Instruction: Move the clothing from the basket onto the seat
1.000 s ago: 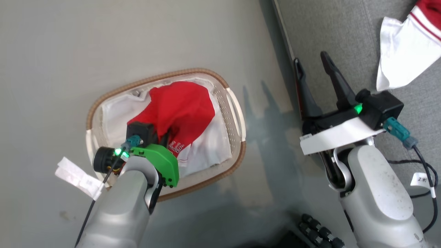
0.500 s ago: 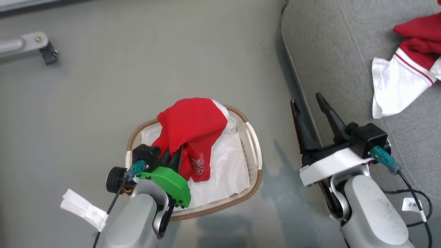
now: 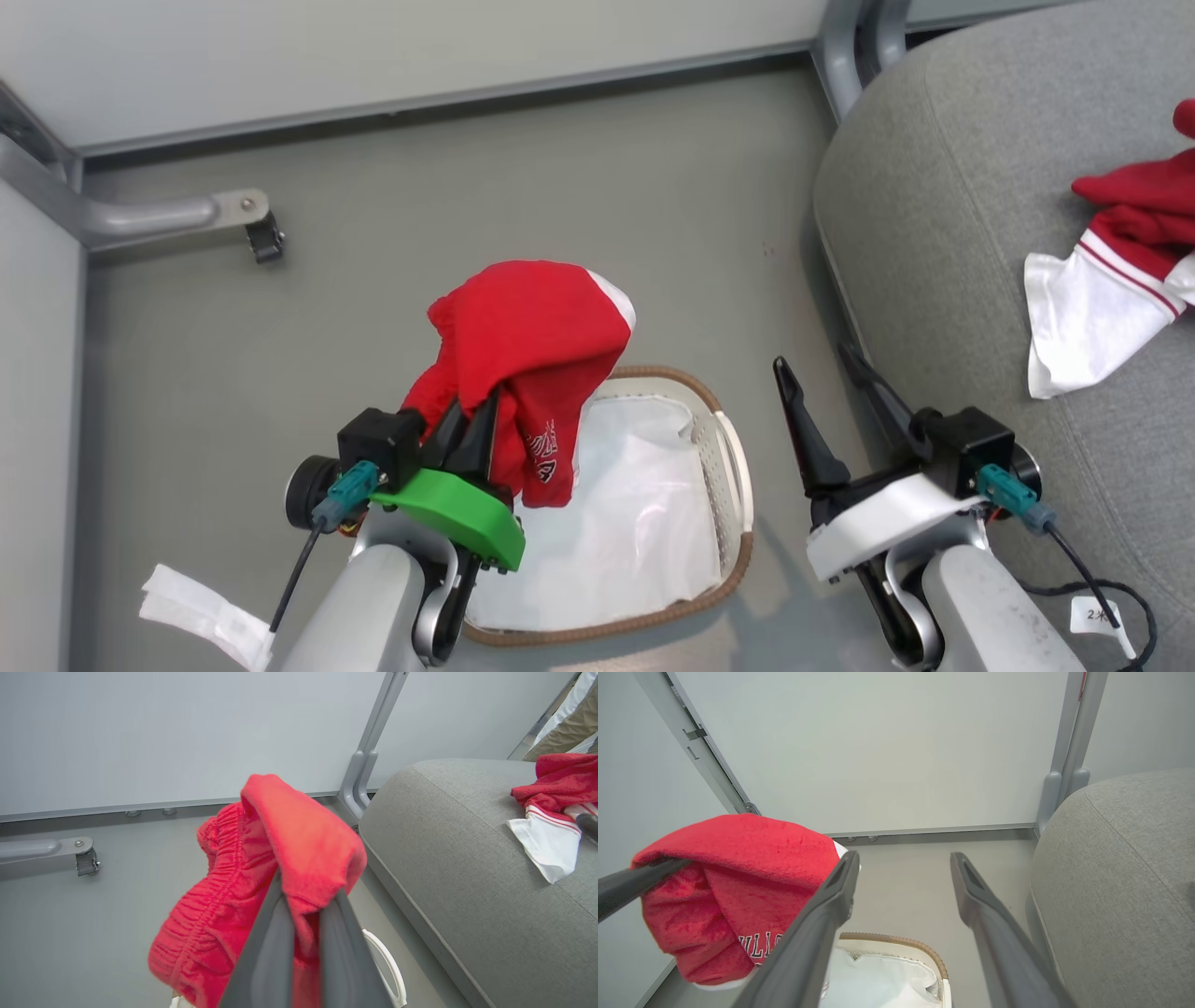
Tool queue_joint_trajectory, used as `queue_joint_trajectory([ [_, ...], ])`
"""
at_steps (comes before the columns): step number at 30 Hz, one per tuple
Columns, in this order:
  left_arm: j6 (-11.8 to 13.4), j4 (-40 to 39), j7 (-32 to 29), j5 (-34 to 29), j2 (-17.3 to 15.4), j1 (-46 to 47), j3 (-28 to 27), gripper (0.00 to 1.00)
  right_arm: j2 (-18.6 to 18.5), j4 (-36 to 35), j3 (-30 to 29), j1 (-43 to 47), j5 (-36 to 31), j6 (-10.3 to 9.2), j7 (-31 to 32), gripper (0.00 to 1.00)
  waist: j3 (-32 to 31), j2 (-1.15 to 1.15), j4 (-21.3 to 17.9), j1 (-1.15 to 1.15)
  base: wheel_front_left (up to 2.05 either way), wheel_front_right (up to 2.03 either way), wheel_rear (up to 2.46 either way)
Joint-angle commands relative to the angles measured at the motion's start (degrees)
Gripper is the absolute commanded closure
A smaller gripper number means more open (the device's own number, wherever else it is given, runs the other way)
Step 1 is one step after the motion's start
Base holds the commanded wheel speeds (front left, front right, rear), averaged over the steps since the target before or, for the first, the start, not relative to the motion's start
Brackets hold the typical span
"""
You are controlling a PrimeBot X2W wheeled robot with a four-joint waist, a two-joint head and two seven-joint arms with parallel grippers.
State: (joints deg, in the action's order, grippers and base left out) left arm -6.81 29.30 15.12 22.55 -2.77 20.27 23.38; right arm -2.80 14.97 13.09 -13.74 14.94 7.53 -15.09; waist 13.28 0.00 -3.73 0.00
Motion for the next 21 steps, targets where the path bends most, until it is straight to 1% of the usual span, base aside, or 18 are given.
queue_joint_trajectory([
  [1,-0.23,-1.54,0.04,-0.44,-0.26,-1.21,-0.42,1.00,-0.27,0.32,0.04,1.29,-0.29,-0.07,-0.11,0.00,-3.28,0.00,1.83,0.00,0.00,0.00,0.00],
  [6,-0.35,-6.95,0.04,0.30,-0.26,-2.19,-1.17,1.00,-0.25,0.84,0.57,2.97,-0.19,-0.08,-0.11,0.00,-5.54,0.00,2.19,0.00,0.00,0.00,0.00],
  [10,-0.43,-10.83,0.04,-0.49,-0.26,-2.18,-1.70,1.00,-0.25,1.00,0.96,3.86,-0.51,-0.07,-0.10,0.00,-6.36,0.00,2.32,0.00,0.00,0.00,0.00],
  [16,-0.43,-16.04,0.04,-0.51,-0.25,-1.92,-2.47,1.00,-0.25,1.12,1.54,3.89,-0.81,-0.08,-0.11,0.00,-6.44,0.00,2.32,0.00,0.00,0.00,0.00],
  [21,-0.19,-18.18,0.04,-0.71,-0.26,-1.53,-1.91,1.00,-0.24,0.46,4.08,2.71,-1.53,-0.08,-0.10,0.00,-5.81,0.00,2.47,0.00,0.00,0.00,0.00],
])
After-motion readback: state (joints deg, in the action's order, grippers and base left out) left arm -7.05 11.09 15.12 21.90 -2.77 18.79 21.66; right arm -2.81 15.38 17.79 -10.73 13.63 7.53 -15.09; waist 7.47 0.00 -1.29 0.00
